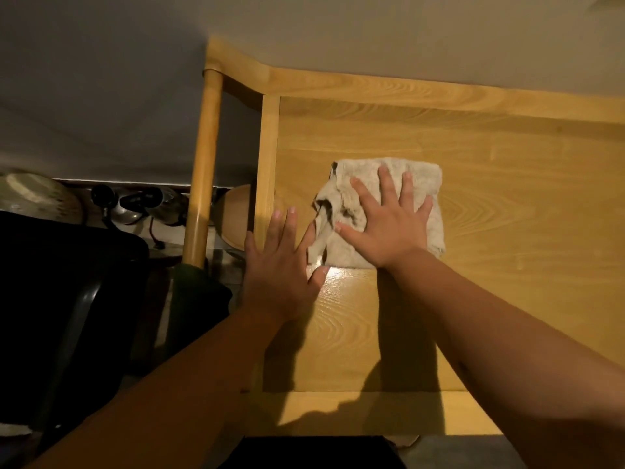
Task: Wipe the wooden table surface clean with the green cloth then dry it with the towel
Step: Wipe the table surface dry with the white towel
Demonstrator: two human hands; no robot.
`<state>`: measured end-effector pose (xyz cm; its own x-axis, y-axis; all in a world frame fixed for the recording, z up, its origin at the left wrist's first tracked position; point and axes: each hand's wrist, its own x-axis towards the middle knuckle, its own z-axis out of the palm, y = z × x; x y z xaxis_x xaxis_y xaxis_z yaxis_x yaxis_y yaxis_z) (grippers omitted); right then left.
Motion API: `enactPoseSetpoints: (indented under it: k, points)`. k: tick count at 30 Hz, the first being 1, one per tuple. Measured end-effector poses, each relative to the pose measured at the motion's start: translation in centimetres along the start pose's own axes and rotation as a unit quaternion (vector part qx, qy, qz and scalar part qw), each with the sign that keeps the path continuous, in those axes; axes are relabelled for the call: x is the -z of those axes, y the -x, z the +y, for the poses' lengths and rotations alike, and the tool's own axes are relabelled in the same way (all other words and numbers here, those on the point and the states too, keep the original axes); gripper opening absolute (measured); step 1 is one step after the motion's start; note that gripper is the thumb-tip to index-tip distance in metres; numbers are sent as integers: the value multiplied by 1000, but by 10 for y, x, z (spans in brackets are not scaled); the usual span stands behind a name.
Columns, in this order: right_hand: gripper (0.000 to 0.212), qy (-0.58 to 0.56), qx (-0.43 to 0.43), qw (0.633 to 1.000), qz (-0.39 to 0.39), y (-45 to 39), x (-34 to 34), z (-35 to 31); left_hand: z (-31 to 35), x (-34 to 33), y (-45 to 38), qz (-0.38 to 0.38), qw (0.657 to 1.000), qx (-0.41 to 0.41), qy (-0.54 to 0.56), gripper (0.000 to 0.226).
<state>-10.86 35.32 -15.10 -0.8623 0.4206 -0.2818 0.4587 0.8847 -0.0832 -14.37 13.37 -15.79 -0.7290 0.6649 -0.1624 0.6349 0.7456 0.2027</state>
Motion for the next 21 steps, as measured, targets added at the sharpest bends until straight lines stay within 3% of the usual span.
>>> enactPoseSetpoints:
  k: [21]
  points:
    - [89,-1,-4,999,44,-186,52,1,1,-5,-2,20,1000,-6,-21,91]
